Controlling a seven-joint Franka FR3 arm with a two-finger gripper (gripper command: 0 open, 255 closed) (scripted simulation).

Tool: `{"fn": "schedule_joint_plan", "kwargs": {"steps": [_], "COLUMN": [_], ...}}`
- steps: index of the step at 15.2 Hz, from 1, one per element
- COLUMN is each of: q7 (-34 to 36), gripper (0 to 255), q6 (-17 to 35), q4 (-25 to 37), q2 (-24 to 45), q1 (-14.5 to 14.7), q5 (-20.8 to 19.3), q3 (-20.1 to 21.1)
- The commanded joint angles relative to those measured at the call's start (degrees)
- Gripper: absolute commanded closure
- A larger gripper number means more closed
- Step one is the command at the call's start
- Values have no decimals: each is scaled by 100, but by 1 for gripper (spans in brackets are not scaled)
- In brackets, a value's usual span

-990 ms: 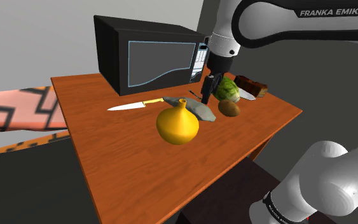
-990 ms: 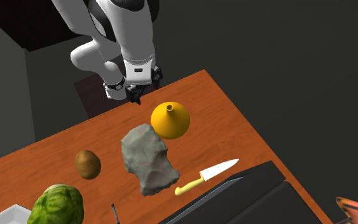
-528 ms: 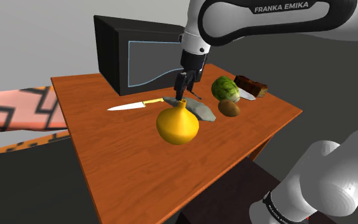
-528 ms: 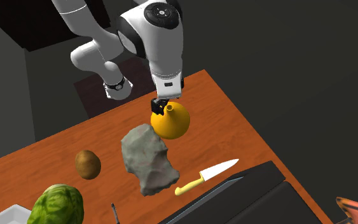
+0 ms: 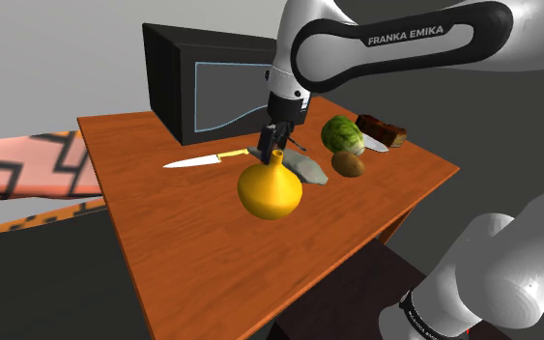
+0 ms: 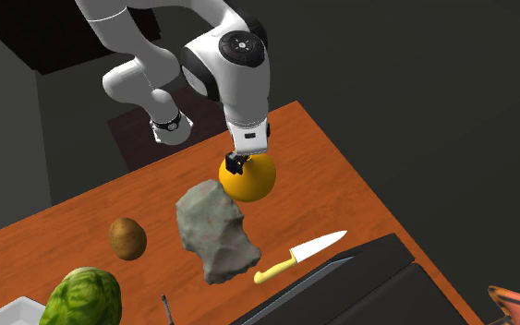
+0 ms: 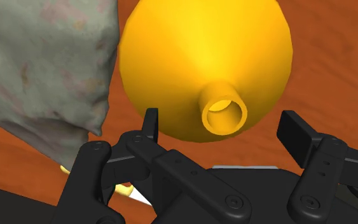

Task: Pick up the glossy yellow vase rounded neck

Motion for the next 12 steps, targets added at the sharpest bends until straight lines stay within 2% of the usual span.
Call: {"fn": "schedule_joint_plan", "kwargs": {"steps": [1,2,12], "q7": [1,10,-2], "gripper": [0,255,255], "q6": [69,78,-9], "q4": [-60,-56,0], "q2": [6,20,-11], "q1": [1,3,0], "q5": [0,-1,2], "q3": [1,7,-1]}}
